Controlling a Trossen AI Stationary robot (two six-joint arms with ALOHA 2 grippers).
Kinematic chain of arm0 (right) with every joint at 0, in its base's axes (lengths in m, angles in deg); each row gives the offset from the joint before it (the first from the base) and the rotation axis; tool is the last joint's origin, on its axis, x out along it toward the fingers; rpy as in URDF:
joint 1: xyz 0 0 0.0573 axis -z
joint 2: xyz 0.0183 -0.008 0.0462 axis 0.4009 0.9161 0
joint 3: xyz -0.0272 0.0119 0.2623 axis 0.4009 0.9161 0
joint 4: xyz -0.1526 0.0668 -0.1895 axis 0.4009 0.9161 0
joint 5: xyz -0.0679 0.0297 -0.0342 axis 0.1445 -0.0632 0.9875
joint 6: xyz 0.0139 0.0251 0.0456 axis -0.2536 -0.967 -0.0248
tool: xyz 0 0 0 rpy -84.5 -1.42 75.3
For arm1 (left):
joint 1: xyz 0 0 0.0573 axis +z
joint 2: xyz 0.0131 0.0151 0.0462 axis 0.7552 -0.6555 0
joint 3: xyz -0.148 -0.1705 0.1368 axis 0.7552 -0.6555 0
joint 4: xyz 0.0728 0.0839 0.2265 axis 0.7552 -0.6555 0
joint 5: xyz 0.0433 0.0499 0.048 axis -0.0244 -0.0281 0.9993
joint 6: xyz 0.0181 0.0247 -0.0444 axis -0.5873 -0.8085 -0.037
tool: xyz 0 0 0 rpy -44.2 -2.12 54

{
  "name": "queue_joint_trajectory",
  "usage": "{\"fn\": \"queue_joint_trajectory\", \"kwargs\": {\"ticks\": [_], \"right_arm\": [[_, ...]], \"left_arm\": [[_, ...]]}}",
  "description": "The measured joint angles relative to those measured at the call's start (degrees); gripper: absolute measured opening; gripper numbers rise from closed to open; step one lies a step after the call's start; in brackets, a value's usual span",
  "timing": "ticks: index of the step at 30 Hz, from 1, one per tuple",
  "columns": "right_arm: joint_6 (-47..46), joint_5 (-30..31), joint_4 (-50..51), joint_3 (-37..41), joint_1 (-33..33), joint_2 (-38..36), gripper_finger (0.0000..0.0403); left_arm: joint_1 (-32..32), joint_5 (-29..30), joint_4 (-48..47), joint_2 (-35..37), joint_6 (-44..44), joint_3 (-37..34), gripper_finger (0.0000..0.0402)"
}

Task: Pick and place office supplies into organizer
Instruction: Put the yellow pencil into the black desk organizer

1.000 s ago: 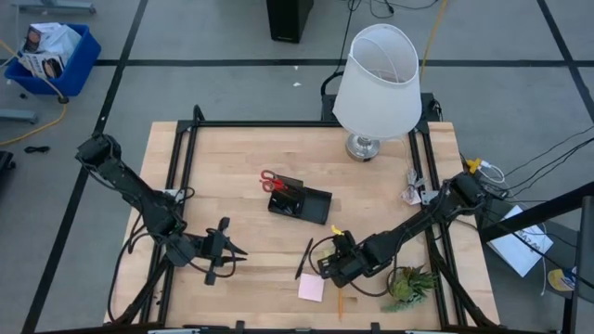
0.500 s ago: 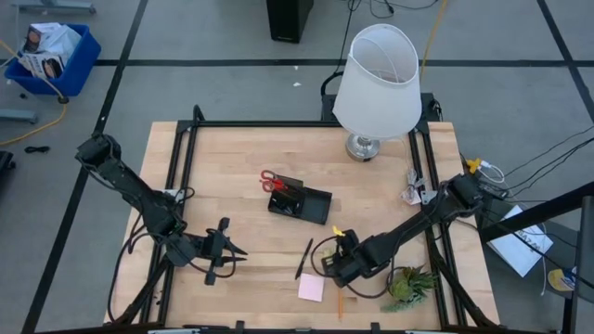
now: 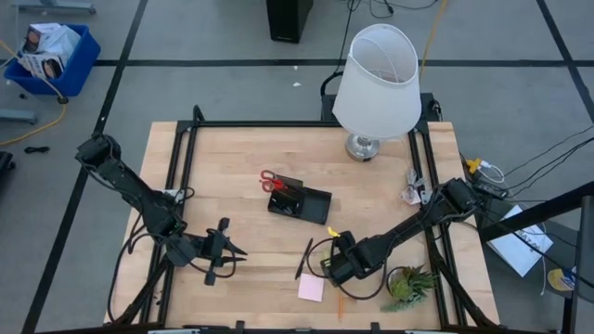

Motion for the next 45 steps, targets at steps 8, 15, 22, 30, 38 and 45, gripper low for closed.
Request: {"fn": "queue_joint_trajectory", "kwargs": {"ticks": [8, 15, 22, 30, 38, 45], "right_arm": [[5.0, -0.89, 2.83, 0.07, 0.09, 0.23, 0.0014], [7.49, 2.04, 3.9, 0.15, 0.74, 0.21, 0.0016], [10.03, 8.05, 3.52, 0.23, 1.08, -2.54, 0.0011], [14.79, 22.94, 2.93, 0.34, 1.95, -7.87, 0.0004], [29.65, 29.65, -9.48, 0.35, 5.14, -9.64, 0.0001], [30.15, 22.45, -11.85, 0.27, 5.18, -11.59, 0.0]], "left_arm": [[0.0, 0.02, -0.7, 0.0, -0.73, 0.0, 0.0063], [0.0, 0.02, -0.69, -0.02, -0.4, 0.0, 0.0062], [0.0, 0.44, -0.7, -0.02, -0.81, 0.0, 0.0062], [0.09, 0.46, -0.74, -0.02, -1.6, 0.0, 0.0063], [0.13, 0.87, -0.65, 0.0, -1.48, 0.0, 0.0062], [0.13, 0.81, -1.17, -0.02, -0.76, 0.0, 0.0063]]}}
